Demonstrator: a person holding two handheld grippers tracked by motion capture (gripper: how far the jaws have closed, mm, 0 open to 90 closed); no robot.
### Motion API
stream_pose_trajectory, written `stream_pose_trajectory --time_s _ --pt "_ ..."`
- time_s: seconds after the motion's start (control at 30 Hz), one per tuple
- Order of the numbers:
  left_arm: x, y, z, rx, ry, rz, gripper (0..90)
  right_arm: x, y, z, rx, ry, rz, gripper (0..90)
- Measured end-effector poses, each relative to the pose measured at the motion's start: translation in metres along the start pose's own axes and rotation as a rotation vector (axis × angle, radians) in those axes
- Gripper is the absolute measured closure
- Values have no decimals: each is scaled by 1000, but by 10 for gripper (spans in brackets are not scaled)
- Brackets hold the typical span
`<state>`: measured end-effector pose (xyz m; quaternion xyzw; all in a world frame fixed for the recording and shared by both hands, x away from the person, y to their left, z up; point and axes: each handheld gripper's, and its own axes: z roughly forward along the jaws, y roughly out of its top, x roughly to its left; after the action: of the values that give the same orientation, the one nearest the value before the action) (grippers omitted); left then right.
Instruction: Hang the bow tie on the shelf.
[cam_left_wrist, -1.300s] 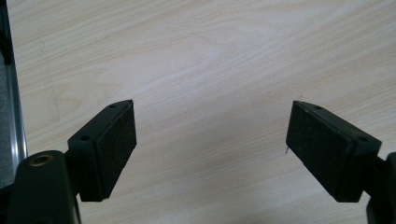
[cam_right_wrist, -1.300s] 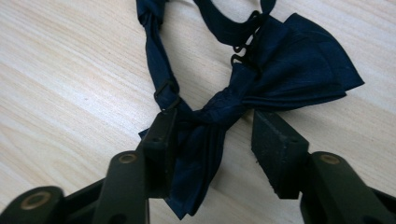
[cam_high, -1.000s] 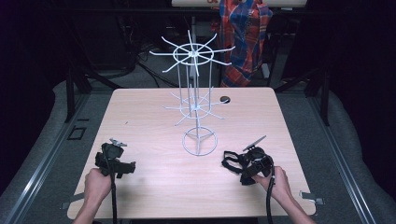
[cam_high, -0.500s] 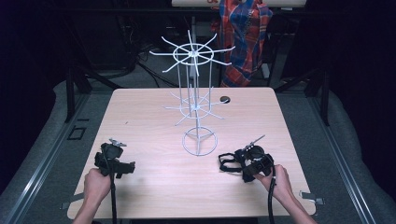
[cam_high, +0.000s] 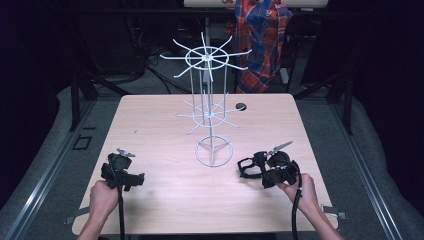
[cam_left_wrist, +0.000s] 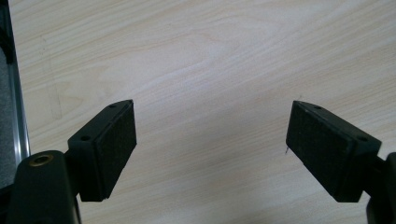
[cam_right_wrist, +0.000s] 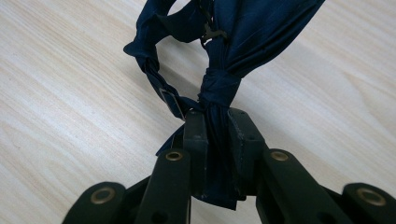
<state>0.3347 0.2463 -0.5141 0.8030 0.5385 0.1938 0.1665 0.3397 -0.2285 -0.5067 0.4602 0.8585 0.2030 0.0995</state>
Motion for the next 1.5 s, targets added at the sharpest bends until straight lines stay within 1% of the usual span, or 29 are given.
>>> stream_pose_trajectory --time_s 0.03,0.1,0.13,0.17,0.23,0.33,0.37,0.5,0.53,0.67,0.9,1.0,1.13,1.23,1.37,1.4,1.5 --pt "0 0 0 0 0 0 165 0 0 -1 -7 1 -2 789" --pt "0 0 0 0 0 0 165 -1 1 -3 -2 -4 -11 789" --pt "0 0 0 1 1 -1 165 -2 1 -5 -20 0 -2 790" --pt "1 -1 0 0 1 0 165 -3 1 -7 -26 -2 -1 789" --pt "1 -1 0 0 2 -1 165 -3 1 -7 -32 5 0 789" --pt "1 -1 0 -1 4 -2 165 -4 2 -11 -40 0 -2 790" --pt "1 -1 0 -1 4 -2 165 -5 2 -12 -51 11 -1 789" --pt "0 0 0 3 2 4 165 -5 2 -16 -62 7 -7 789" --pt "0 0 0 3 3 5 165 -5 2 -17 -77 12 -2 790" --pt "-1 0 0 1 4 5 165 -6 2 -20 -78 14 -5 790" --pt "-2 2 1 2 4 8 165 -4 4 -25 -99 23 -10 790" --pt "-3 3 2 5 0 14 165 -4 4 -27 -99 17 -19 790" --pt "-3 3 2 5 -1 15 165 -5 4 -30 -105 17 -15 791" --pt "-1 2 1 4 -1 10 165 -5 7 -33 -119 24 -15 790" --pt "-1 2 1 6 -1 13 165 -6 9 -35 -123 32 -19 791" --pt "-2 2 1 4 1 12 165 -5 10 -35 -133 32 -15 791" --pt "-3 2 2 9 0 15 165 -4 12 -38 -139 39 -20 791"
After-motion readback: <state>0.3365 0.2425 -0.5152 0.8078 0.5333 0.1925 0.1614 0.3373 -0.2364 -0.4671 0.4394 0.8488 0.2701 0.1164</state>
